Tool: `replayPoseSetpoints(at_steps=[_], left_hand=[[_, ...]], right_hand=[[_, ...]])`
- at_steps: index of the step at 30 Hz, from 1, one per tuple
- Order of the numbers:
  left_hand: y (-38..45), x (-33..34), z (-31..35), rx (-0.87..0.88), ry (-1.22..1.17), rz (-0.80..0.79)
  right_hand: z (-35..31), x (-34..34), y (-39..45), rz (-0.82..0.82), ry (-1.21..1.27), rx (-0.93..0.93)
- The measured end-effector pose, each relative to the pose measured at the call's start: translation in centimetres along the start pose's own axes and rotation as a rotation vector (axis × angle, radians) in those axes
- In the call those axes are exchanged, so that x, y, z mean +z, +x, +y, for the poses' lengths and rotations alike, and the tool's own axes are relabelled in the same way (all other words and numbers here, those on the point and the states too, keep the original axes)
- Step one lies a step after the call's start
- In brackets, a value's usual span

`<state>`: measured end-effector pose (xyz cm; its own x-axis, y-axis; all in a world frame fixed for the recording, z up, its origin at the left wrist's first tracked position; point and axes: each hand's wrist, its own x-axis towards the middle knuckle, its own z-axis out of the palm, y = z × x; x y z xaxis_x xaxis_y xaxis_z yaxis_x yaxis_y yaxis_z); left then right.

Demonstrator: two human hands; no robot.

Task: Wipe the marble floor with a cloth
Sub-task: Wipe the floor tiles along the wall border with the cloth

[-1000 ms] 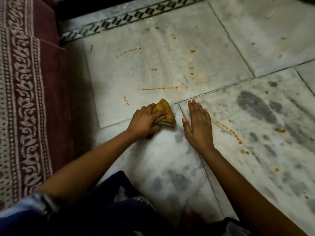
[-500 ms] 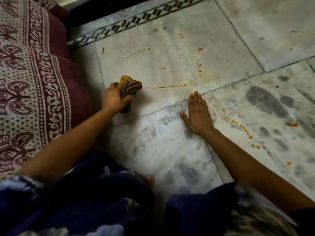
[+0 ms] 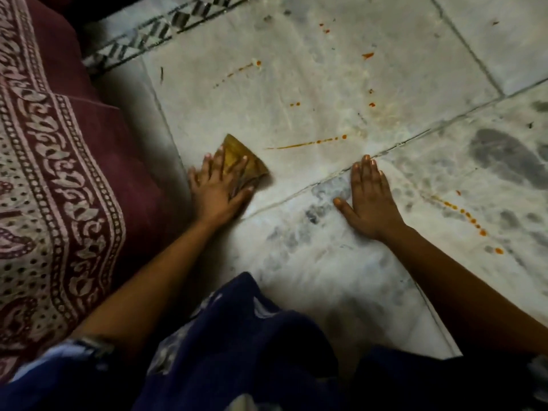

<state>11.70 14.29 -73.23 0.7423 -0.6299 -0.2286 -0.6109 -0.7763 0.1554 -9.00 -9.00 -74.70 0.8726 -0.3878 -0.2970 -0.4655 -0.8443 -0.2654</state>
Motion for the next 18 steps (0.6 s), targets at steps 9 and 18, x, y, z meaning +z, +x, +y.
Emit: replayPoseSetpoints(at_steps=[9,18], left_hand=[[0.9,-0.7,3.0,0.151,-0.012,-0.113],[6.1,-1.9,1.1,-0.191,-0.057,-0.064]], right_hand=[[-0.1,-2.7,0.7,-0.261,-0.105,0.043],[-0.2,-1.4,0.2,-0.161,-0.03,0.012]])
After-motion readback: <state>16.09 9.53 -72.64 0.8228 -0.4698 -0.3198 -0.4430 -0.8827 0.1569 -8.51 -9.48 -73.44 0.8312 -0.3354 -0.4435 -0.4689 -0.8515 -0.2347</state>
